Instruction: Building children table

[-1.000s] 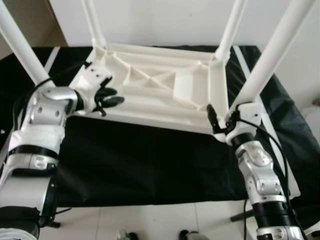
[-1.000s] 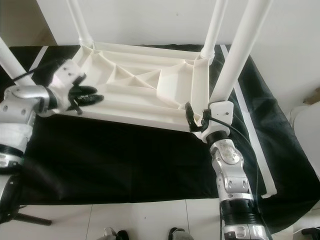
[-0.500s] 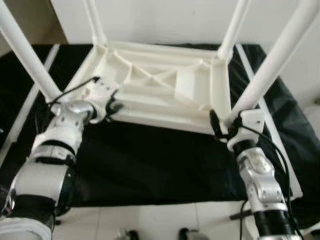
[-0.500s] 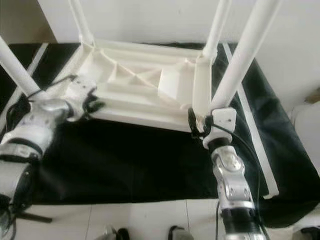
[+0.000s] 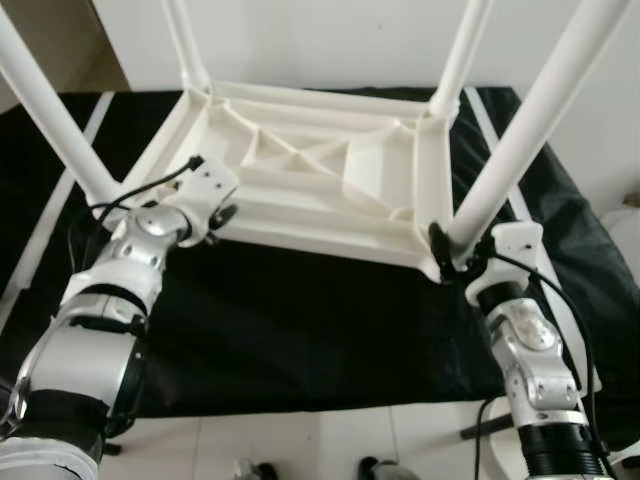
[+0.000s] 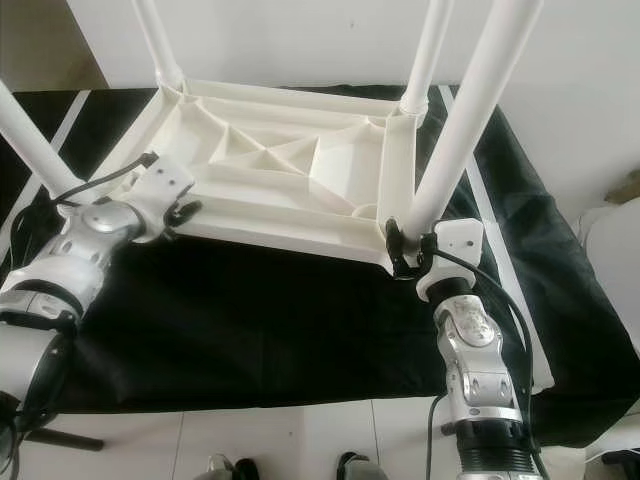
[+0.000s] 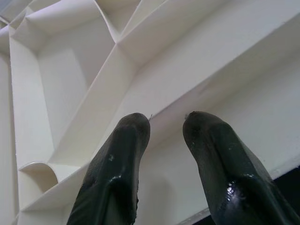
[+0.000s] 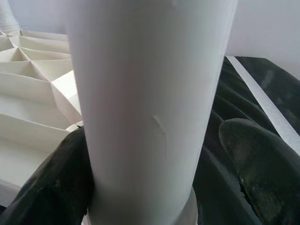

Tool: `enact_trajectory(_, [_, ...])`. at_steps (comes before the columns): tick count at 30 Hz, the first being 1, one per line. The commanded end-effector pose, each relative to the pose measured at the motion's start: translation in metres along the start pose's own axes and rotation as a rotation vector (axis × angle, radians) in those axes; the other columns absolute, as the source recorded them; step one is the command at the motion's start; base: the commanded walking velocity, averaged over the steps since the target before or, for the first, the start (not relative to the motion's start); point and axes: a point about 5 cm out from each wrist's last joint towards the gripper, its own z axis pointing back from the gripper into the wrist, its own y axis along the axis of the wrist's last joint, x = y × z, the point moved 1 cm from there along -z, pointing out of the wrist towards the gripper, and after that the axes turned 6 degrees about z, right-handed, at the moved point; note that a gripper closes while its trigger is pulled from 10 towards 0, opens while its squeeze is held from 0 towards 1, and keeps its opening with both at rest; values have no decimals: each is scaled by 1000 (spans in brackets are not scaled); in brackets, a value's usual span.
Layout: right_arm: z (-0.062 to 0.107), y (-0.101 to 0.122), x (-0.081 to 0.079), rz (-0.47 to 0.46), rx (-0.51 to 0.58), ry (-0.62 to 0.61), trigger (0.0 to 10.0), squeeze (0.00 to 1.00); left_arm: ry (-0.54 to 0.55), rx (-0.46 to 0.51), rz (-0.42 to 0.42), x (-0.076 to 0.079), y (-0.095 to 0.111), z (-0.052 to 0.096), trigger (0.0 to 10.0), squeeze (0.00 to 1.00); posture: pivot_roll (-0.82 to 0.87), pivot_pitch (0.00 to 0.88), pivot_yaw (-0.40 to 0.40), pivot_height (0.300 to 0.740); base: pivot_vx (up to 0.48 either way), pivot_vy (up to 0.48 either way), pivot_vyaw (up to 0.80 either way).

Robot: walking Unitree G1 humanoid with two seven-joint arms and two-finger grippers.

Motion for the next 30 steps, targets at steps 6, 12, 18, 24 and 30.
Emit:
enact_trajectory(6, [0,-2,7,8,-18,-8,10000,0,-742,-162,-24,51,-49,31,10000,0,-119,219,74,740,0,0,0])
enact_trajectory(12, [-3,-2,8,15,-10,-5,10000,0,-906,-127,-35,58,-55,59,10000,0,-106,221,106,740,0,0,0])
enact_trajectory(18, [-4,-4,4,12,-11,1,10000,0,-1018,-91,-10,68,-51,80,10000,0,-95,221,115,740,0,0,0])
enact_trajectory(24, [-6,-6,0,4,-10,14,10000,0,-1124,-14,78,81,-35,107,10000,0,-87,217,121,740,0,0,0])
enact_trajectory(30, [-11,-6,0,3,-6,24,10000,0,-1104,84,132,74,-13,112,10000,0,-81,200,109,740,0,0,0])
